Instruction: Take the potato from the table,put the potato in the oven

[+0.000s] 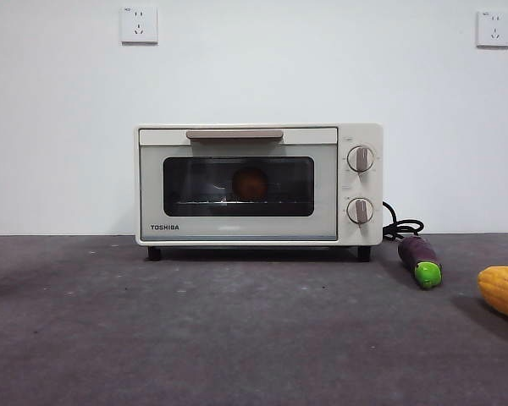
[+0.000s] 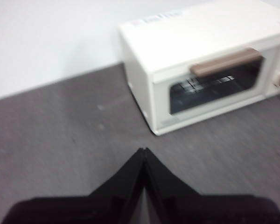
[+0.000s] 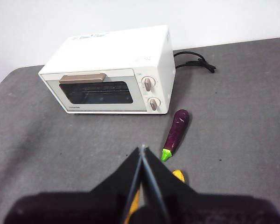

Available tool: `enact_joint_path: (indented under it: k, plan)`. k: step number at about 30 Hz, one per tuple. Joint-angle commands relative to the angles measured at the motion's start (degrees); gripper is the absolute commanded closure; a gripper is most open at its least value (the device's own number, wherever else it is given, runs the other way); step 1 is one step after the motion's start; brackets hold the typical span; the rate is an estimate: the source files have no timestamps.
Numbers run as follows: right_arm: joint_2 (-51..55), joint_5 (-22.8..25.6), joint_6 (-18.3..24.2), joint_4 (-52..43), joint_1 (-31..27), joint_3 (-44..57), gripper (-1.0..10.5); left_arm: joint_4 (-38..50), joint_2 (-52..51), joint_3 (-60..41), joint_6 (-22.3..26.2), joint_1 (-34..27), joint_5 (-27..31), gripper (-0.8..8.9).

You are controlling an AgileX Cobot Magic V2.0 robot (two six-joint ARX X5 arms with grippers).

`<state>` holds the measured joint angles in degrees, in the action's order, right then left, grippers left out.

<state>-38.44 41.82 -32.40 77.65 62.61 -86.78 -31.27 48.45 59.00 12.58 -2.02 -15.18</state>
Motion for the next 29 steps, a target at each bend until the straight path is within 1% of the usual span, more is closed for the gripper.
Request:
enact_joint_path:
  k: [1, 6, 9, 14, 18, 23, 29]
  plan:
    - [-0.04, 0.2, -0.57, 1.14, 0.07, 0.04, 9.5, 10.32, -4.11, -8.55, 1.2, -0.85, 0.02, 8.16]
    - [-0.04, 0.2, -0.59, 1.14, 0.07, 0.04, 9.5, 25.03, -14.69, -26.43, 1.55, -1.53, 1.44, 8.16]
    - [-0.04, 0.22, -0.59, 1.16, 0.07, 0.04, 9.5, 28.3, -21.44, -35.69, -0.35, -1.42, 3.32, 8.16]
    - [-0.04, 0.2, -0.57, 1.16, 0.07, 0.04, 9.5, 28.11, -31.5, -46.47, -5.25, -1.42, 4.07, 8.16]
    - [-0.04, 0.2, -0.57, 1.16, 0.07, 0.04, 9.5, 27.08, -38.14, -51.76, -6.47, -1.44, 4.76, 8.16]
    - [-0.04, 0.2, -0.57, 1.14, 0.07, 0.04, 9.5, 22.88, -43.5, -53.83, -6.93, -1.42, 7.67, 8.16]
    - [-0.04, 0.2, -0.57, 1.14, 0.07, 0.04, 9.5, 17.7, -46.91, -53.83, -7.1, -1.42, 11.8, 8.16]
